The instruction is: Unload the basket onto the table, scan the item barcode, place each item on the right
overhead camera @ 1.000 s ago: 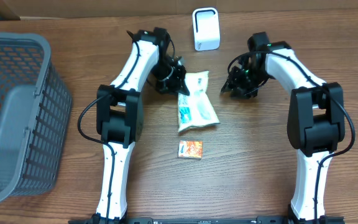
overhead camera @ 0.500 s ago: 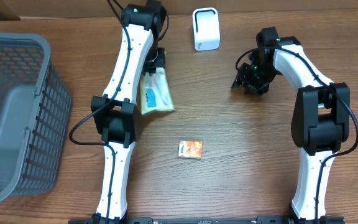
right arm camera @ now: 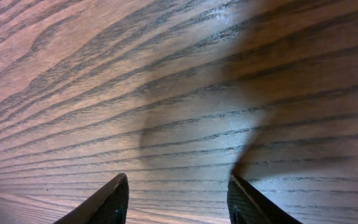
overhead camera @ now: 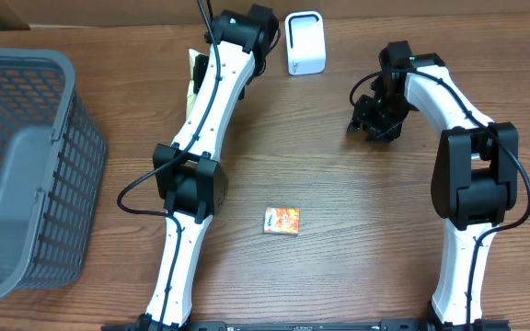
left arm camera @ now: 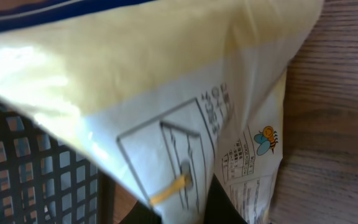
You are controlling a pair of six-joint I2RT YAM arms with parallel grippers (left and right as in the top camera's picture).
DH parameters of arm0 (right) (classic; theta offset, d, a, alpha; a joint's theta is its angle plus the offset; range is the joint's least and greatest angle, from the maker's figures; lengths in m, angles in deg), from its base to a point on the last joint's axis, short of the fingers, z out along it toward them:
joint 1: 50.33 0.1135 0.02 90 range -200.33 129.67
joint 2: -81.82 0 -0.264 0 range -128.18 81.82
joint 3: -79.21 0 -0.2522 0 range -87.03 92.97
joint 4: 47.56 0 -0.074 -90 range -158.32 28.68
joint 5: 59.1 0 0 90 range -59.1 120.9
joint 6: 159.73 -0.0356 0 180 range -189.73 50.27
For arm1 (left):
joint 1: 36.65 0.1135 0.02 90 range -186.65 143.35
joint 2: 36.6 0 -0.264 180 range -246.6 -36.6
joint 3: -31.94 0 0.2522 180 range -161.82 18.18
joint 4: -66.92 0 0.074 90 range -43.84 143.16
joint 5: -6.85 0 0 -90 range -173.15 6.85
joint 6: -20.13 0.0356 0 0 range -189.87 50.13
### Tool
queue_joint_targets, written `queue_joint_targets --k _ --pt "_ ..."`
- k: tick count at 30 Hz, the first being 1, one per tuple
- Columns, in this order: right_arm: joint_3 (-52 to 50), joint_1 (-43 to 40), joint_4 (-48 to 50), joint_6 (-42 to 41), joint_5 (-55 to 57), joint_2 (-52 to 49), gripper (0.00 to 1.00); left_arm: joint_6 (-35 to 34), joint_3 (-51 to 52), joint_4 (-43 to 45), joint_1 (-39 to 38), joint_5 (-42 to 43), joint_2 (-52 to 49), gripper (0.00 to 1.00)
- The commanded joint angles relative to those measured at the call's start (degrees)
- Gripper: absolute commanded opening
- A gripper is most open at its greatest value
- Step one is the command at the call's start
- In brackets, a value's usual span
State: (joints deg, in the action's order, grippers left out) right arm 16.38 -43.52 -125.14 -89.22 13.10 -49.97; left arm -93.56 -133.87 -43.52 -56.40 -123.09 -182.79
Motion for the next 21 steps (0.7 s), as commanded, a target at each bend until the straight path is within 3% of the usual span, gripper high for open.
queue_joint_targets --k 1,12,21 --pt "1.1 0.1 0.2 0.0 1.9 -0.7 0.53 -1.1 -1.4 -0.2 -1.6 -0.8 0.0 0.09" --pt "2.3 -0.4 -2.4 3.4 3.0 -0.7 0.57 -0.8 3.0 -0.2 -7.7 10.3 0.0 0.13" --pt "15.8 -5.8 -17.7 5.3 3.4 -0.7 0.56 -1.3 4.8 0.6 -11.8 12.1 0.0 0.14"
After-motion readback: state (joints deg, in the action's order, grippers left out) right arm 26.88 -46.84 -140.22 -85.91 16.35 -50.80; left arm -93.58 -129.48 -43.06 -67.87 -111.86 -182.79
